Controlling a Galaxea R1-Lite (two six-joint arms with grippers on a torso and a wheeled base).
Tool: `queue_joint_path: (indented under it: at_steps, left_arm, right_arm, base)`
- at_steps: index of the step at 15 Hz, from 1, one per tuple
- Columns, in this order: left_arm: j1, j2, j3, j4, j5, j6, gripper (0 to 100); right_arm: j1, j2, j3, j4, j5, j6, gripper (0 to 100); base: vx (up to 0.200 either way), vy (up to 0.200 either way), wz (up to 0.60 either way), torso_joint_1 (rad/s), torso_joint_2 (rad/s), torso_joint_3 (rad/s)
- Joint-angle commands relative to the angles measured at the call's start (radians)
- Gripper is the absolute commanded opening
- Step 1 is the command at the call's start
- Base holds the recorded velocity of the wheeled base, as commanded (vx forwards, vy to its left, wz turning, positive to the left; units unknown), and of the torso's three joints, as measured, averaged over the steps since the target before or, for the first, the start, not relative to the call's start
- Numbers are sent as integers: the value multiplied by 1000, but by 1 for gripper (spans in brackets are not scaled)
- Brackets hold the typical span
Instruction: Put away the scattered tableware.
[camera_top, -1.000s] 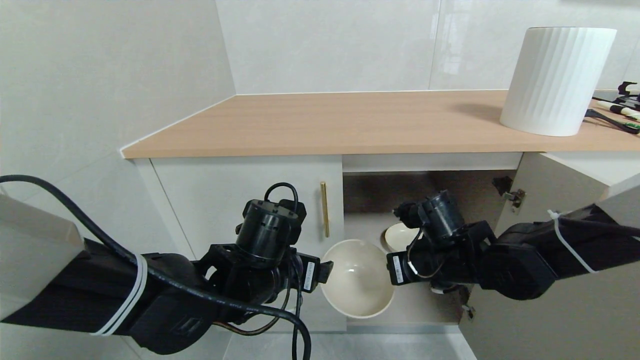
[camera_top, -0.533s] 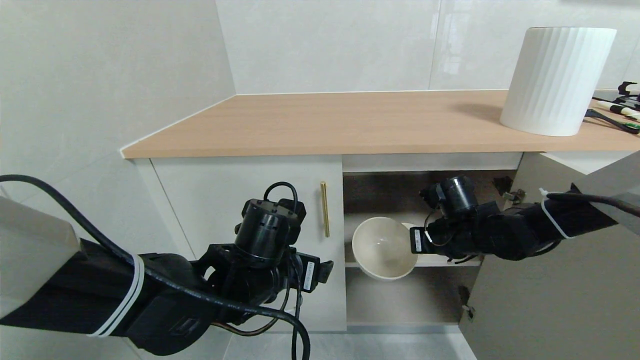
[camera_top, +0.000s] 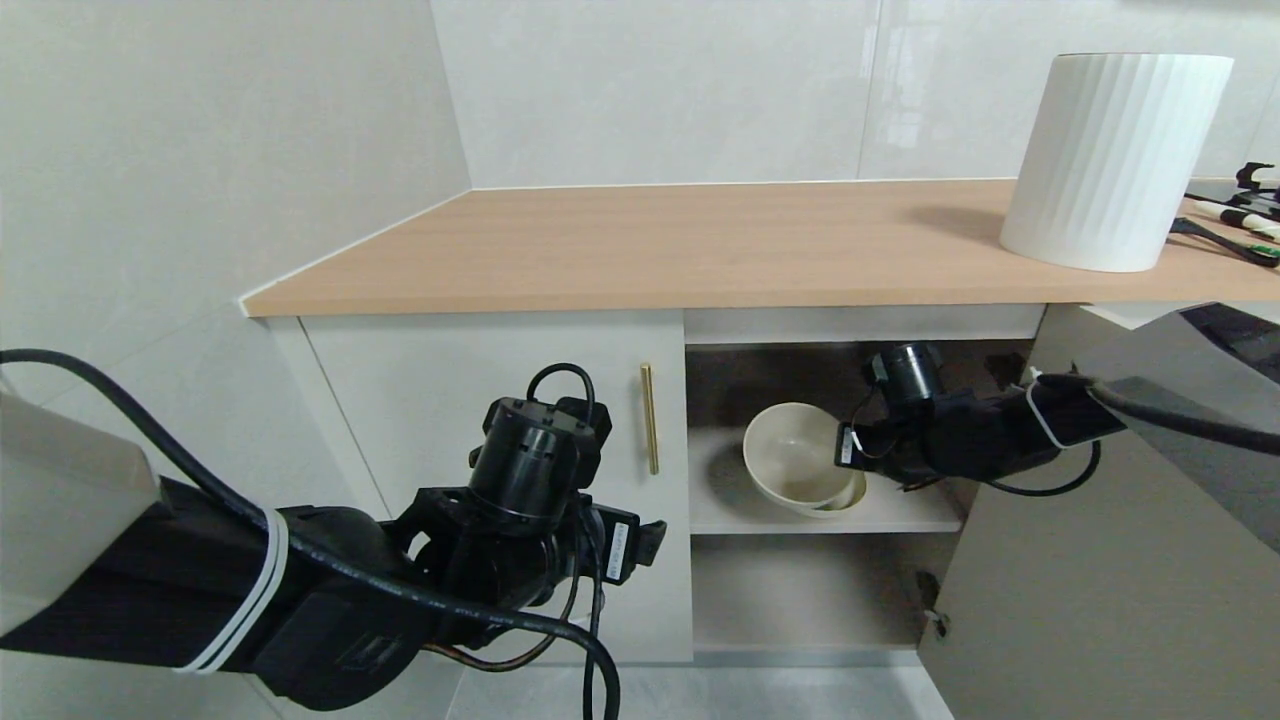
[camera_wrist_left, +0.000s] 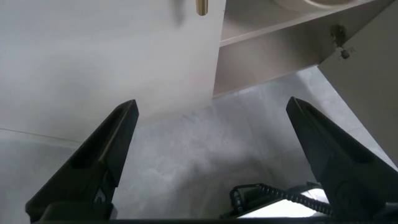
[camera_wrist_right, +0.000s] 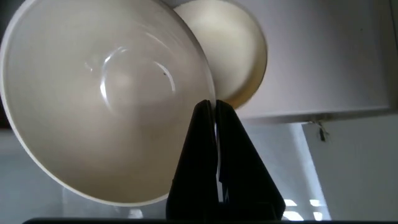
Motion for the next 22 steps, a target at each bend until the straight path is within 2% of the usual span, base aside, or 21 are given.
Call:
queue_joint_path:
  at_steps: [1,11,22]
  left_arm:
    - [0,6,0,0,0,-1,100]
    - [0,9,2,0,0,-4,100]
    - [0,12,3,0,0,-5,100]
  right_arm:
    - [-13,68,-53,1,-2,14,0]
    - [-61,119,-148,40,-32,59,0]
    - [-70,153,-156,56,-54,59,0]
  base:
    - [0,0,0,0,0,0]
    - [0,0,0,0,0,0]
    - [0,0,0,0,0,0]
